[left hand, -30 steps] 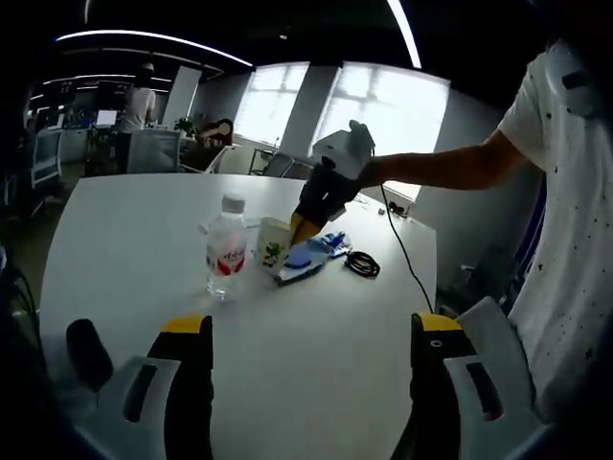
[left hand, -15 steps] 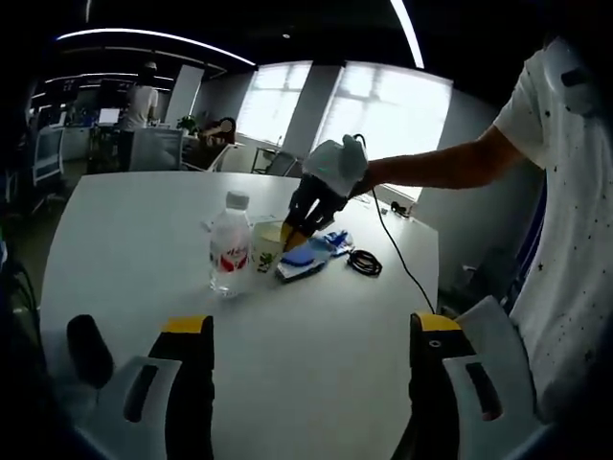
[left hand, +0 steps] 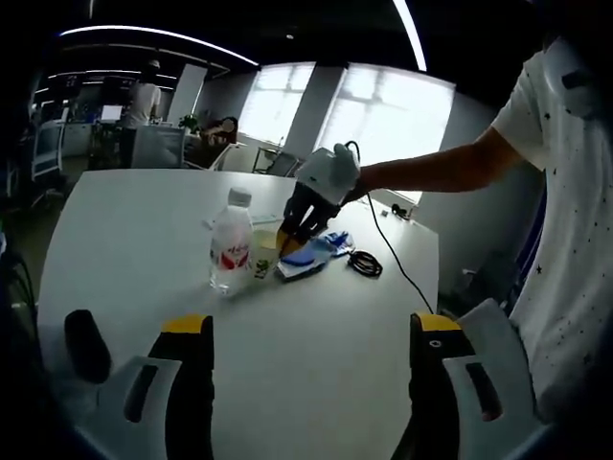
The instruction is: Arrange the tabletop items into an orderly group along one side of the table until the central work area is clear of visible clutter.
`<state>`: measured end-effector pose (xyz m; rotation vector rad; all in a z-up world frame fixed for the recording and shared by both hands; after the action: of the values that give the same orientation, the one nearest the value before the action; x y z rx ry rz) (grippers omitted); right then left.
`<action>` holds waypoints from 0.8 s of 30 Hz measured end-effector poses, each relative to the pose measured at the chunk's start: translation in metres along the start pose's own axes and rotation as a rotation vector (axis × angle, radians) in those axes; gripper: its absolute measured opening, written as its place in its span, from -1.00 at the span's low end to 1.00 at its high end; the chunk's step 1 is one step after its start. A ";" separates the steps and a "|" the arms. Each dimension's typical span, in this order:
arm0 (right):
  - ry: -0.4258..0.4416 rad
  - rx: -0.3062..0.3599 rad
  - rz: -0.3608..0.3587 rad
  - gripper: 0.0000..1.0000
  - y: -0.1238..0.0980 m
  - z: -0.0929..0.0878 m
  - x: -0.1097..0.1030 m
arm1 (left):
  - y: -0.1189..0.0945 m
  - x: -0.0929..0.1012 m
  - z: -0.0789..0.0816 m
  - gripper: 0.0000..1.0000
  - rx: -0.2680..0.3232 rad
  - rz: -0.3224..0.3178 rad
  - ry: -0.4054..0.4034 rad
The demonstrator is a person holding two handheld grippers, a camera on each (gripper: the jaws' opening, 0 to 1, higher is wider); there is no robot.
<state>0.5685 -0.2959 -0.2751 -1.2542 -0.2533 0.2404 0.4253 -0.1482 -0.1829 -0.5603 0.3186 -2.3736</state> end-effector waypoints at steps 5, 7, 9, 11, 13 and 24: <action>-0.009 -0.012 0.014 -1.00 0.004 -0.001 -0.002 | 0.000 -0.001 -0.001 0.72 -0.002 0.002 -0.001; -0.001 -0.006 0.016 -1.00 0.005 0.000 -0.003 | 0.001 0.000 -0.001 0.72 -0.001 0.001 -0.003; -0.001 -0.007 0.010 -1.00 0.004 -0.001 -0.002 | 0.001 0.000 -0.002 0.72 -0.003 0.001 -0.003; 0.006 0.008 0.019 -1.00 0.005 0.001 -0.003 | 0.002 0.000 -0.003 0.72 -0.006 -0.002 -0.003; 0.013 -0.004 0.008 -1.00 0.005 -0.001 -0.002 | 0.002 0.000 -0.003 0.72 -0.004 -0.003 -0.004; 0.018 0.015 0.002 -0.84 0.005 0.001 -0.001 | 0.003 0.000 -0.003 0.72 -0.004 -0.001 -0.007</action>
<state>0.5675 -0.2939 -0.2796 -1.2412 -0.2341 0.2319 0.4258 -0.1501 -0.1869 -0.5708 0.3206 -2.3720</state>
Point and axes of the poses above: the point that each gripper's makers call its tool centre point, and the gripper's own axes: y roughly forward along the fingers, x roughly to its right, z roughly out of its top, the point moved 1 cm from there along -y, roughly backward along the fingers, and after that the axes turned 6 degrees about z, right-handed, at the moved point
